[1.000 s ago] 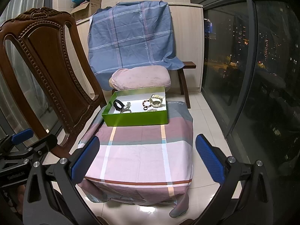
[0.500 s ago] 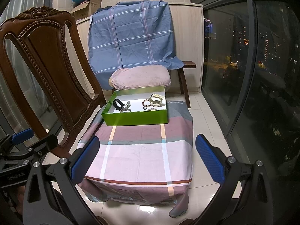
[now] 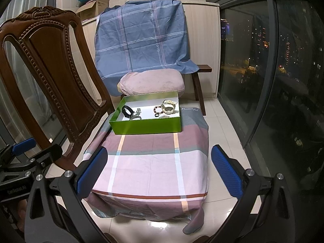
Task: Organize jewelry
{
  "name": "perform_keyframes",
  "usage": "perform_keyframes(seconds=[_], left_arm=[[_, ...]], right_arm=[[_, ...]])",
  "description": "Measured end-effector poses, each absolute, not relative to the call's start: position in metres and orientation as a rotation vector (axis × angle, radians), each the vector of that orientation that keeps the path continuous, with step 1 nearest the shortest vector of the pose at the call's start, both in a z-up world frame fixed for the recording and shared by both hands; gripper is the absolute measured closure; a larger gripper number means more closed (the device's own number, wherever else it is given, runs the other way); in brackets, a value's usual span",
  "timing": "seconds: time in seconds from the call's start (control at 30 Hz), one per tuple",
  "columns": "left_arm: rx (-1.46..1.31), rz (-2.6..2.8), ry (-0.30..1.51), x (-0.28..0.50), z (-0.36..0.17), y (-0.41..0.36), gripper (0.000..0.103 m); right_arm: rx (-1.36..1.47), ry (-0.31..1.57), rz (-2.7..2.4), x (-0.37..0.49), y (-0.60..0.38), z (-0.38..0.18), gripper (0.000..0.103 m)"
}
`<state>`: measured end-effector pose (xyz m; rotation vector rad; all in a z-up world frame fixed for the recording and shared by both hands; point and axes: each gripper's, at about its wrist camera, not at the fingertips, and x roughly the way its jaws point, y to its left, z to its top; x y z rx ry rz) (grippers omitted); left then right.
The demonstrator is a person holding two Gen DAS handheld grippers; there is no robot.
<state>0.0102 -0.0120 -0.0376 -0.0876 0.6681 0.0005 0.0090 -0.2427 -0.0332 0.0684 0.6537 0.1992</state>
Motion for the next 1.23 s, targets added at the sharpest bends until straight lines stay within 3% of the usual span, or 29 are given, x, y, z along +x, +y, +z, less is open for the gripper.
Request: perform_keyframes(seconds=[1.23], left_arm=[[-0.067, -0.015, 0.678, 0.014, -0.045, -0.024, 0.004]], right_arm=[[0.068, 0.676, 0.199, 0.016, -0.245, -0.042, 0.003]])
